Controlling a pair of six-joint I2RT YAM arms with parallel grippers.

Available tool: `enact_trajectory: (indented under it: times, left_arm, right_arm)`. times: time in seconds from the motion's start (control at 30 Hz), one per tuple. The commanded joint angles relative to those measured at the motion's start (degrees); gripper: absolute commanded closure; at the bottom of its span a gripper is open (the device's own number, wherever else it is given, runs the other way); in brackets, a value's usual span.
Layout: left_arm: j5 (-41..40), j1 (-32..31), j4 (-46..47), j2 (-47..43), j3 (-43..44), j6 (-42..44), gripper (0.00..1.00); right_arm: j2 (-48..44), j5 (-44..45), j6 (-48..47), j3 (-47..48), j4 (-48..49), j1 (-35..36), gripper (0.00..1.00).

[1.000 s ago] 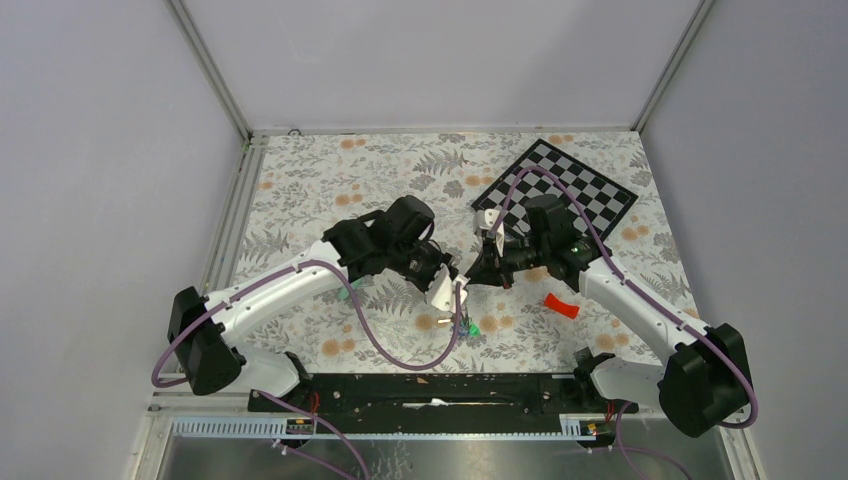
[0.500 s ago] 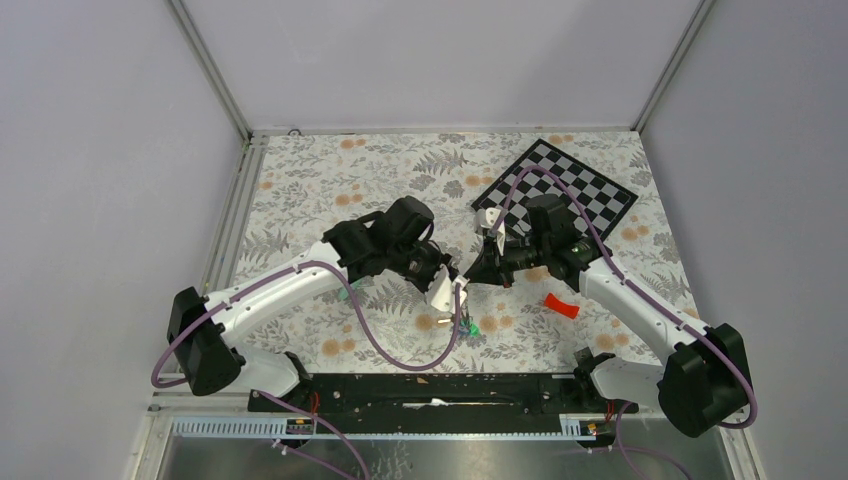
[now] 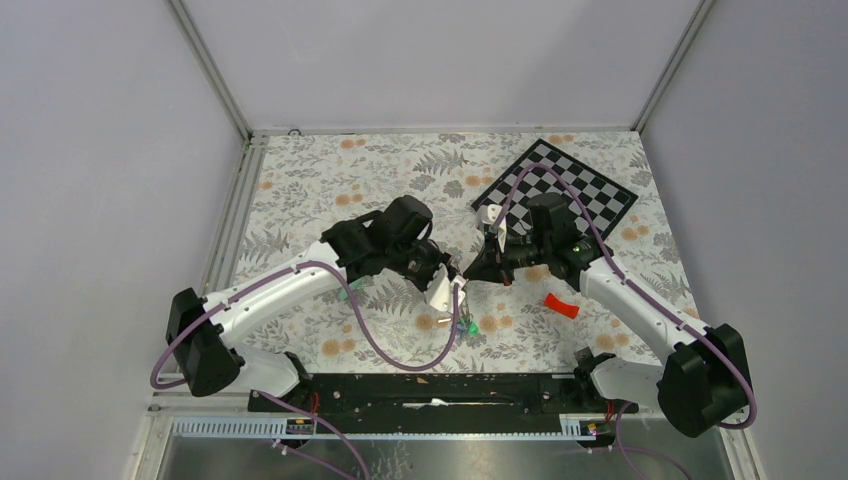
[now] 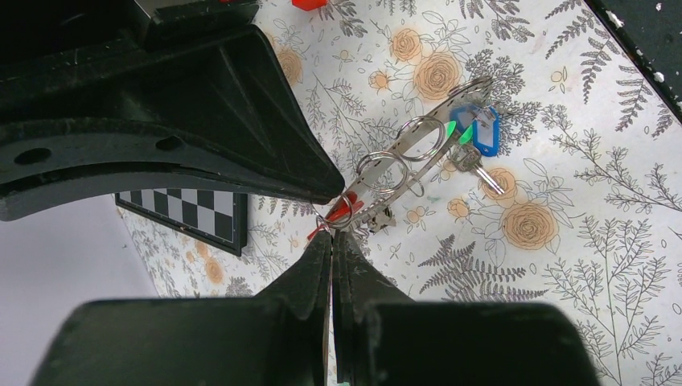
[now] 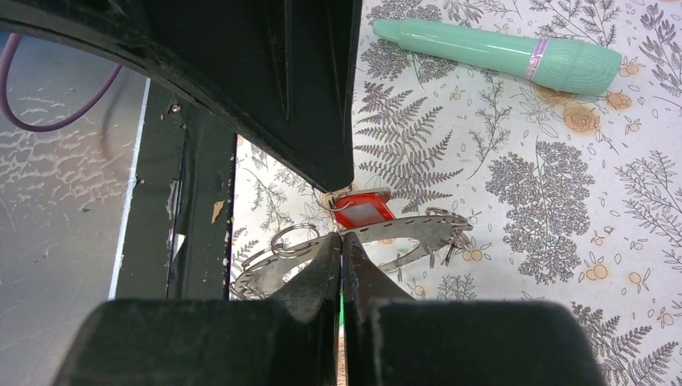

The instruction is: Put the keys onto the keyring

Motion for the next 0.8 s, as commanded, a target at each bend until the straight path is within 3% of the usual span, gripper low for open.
enact_trajectory:
  times: [0.0,0.33,0.53,0.77]
  left_arm:
    - [1.0,0.0,-4.8,-2.1,-1.1,1.4,1.00]
    - [-0.9,0.1,-5.4,-2.2,-1.8,3.3,1.00]
    - [-1.8,0.7,-3.8,-1.8,-0.2,-1.0,1.00]
    - [6.4,7.7,-3.8,-2.6,2.3,-6.9,1.00]
  right_arm:
    - [0.1,0.9,1.5,0.5,4.6,-1.8,1.00]
    - [0.5,-0.6,3.2,0.3,5.6,-2.6,1.00]
    - [0.1,-1.5,0.0,0.1,3.2,-2.7,1.00]
    - [-2.7,2.5,-9.1,0.6,-4.0,-2.6,1.00]
